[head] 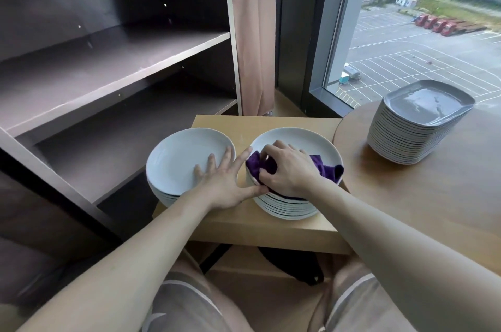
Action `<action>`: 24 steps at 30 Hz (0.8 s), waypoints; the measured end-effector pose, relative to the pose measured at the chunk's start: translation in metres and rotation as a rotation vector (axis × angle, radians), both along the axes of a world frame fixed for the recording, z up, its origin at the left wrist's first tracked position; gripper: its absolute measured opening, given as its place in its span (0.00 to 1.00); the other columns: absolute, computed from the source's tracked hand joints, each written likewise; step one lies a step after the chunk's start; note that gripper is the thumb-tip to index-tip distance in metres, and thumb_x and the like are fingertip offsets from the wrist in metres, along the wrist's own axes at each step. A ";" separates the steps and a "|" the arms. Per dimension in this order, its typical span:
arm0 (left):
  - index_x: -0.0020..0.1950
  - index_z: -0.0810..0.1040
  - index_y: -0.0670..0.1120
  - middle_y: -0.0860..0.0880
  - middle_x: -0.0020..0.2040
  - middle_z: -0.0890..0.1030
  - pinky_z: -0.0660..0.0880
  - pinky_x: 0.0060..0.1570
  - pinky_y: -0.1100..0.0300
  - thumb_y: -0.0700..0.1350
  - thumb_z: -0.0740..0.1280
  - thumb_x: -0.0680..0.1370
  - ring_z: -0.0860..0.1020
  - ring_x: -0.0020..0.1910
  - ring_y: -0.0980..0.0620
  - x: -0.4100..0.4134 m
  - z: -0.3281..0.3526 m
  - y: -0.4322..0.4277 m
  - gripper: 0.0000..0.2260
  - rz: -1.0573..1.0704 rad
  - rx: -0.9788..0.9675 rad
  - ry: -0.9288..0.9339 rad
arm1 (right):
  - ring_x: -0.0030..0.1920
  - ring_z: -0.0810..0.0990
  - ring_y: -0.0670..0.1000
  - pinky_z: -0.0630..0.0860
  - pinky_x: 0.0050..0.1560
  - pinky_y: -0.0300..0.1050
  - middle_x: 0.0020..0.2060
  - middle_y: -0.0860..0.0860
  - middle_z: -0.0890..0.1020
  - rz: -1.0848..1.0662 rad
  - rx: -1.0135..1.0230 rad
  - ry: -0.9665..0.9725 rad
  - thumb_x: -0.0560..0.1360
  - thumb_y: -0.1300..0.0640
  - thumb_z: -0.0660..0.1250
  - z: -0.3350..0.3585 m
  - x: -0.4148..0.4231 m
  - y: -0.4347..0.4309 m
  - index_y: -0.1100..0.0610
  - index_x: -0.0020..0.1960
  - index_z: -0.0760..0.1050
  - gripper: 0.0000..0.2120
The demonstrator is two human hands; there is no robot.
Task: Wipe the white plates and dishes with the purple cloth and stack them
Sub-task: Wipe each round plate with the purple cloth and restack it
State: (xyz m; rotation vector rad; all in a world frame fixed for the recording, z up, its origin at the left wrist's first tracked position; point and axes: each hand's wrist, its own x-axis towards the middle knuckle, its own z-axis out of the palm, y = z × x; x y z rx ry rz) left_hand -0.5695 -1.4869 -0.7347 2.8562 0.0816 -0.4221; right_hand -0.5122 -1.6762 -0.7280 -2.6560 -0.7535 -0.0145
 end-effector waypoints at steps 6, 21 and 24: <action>0.76 0.30 0.70 0.53 0.84 0.36 0.45 0.74 0.28 0.88 0.48 0.60 0.41 0.82 0.37 0.002 -0.007 0.002 0.51 -0.002 0.058 -0.015 | 0.52 0.74 0.54 0.67 0.50 0.53 0.50 0.48 0.74 -0.037 -0.038 -0.163 0.73 0.34 0.57 -0.012 0.030 0.009 0.46 0.56 0.71 0.20; 0.74 0.30 0.74 0.53 0.84 0.38 0.45 0.74 0.28 0.90 0.45 0.57 0.43 0.82 0.37 0.003 -0.010 0.003 0.51 0.022 0.035 -0.051 | 0.52 0.76 0.60 0.66 0.54 0.58 0.54 0.56 0.75 -0.334 -0.329 -0.215 0.79 0.43 0.55 0.004 0.026 -0.034 0.54 0.58 0.73 0.17; 0.73 0.28 0.75 0.53 0.84 0.39 0.45 0.74 0.28 0.90 0.44 0.56 0.43 0.82 0.37 0.003 -0.010 0.003 0.50 0.025 0.037 -0.058 | 0.52 0.76 0.60 0.65 0.52 0.56 0.53 0.56 0.76 -0.303 -0.316 -0.180 0.78 0.42 0.54 0.007 0.009 -0.041 0.53 0.55 0.71 0.17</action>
